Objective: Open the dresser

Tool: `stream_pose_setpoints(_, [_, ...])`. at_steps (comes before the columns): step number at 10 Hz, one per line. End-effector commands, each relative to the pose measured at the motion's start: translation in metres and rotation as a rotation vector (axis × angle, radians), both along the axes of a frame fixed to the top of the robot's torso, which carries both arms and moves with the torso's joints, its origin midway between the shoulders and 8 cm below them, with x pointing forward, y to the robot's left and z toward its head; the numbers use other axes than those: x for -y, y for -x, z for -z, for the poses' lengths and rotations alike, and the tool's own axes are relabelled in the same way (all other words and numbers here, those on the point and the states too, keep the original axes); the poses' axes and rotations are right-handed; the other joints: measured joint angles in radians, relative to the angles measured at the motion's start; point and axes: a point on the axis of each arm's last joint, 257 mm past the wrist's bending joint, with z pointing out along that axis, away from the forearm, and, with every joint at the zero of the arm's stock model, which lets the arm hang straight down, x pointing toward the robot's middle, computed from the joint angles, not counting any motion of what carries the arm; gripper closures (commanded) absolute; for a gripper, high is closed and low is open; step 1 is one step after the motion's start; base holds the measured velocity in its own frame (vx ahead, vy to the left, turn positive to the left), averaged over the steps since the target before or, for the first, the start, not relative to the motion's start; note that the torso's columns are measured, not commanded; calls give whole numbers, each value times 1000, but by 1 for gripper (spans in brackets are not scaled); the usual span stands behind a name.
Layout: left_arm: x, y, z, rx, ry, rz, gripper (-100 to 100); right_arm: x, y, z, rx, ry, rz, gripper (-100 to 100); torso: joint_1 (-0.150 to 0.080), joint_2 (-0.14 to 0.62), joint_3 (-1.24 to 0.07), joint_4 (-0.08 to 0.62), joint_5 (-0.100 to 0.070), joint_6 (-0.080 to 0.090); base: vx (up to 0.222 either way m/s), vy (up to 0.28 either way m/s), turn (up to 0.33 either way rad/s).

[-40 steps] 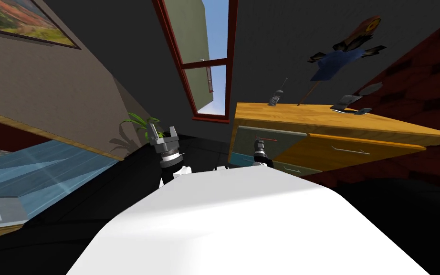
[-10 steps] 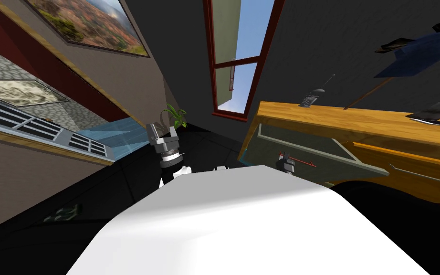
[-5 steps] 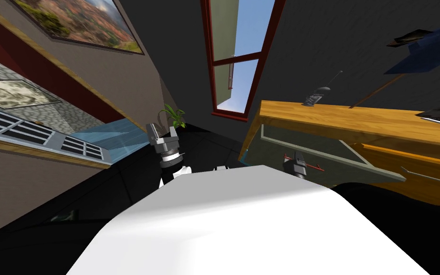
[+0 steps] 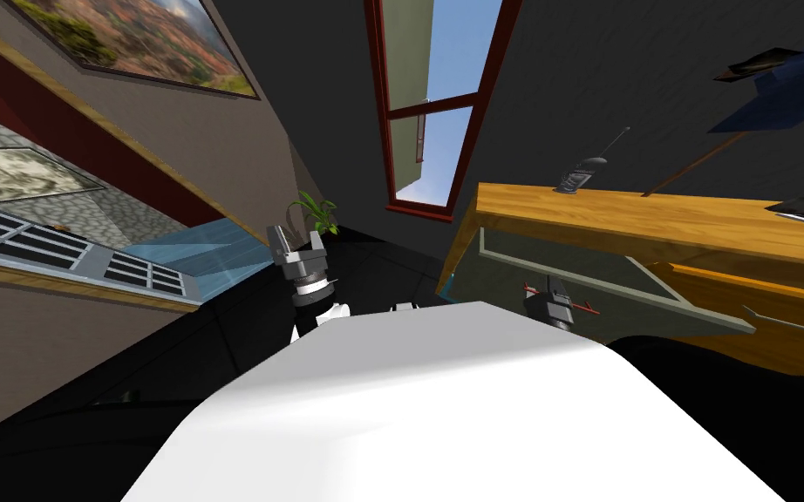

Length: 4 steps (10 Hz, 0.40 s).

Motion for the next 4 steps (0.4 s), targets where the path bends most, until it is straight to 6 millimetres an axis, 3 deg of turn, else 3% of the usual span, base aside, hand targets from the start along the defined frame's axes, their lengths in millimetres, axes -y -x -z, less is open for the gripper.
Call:
stream_pose_setpoints(1, [0,0,0,0,0,0,0,0,0,1,-2,-1,0,0,-1,-1,0,0,0,0,0,0,0])
stream_pose_setpoints(4, [0,0,0,0,0,0,0,0,0,2,-5,-3,0,0,-2,-2,-1,-1,-1,1,0,0,0])
